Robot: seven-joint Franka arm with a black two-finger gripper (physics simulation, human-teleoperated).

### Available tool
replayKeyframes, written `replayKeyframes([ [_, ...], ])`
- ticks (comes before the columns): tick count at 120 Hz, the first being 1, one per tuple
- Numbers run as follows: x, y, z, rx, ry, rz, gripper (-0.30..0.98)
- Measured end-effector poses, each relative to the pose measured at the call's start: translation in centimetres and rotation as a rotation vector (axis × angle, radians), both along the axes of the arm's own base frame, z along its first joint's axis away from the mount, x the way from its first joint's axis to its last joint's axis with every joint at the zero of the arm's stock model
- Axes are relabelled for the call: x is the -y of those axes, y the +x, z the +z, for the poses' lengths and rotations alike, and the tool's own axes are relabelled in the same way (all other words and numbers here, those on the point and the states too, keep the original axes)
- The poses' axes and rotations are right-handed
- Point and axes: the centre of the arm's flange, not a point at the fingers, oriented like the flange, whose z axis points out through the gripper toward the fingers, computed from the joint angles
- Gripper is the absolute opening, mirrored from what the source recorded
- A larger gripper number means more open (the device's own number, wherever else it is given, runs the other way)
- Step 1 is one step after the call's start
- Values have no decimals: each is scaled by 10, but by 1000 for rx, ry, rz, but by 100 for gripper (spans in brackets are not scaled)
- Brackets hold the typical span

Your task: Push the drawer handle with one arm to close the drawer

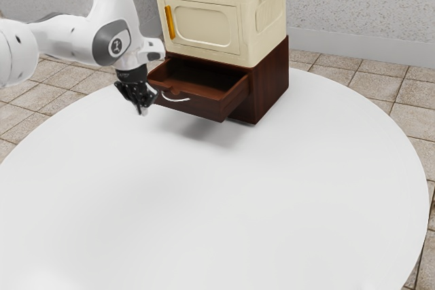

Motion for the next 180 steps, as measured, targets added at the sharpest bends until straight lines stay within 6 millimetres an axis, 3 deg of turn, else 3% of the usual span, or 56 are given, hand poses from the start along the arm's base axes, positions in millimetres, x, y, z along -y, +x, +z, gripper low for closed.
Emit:
replayKeyframes([
  [10,-1,13,-17,37,-2,9,-5],
  [40,-20,45,-39,119,3,48,-9],
  [56,-19,64,-55,148,0,44,-9],
  [118,-23,118,-79,228,14,-15,-10],
  [180,-17,169,-88,301,13,-109,-10],
])
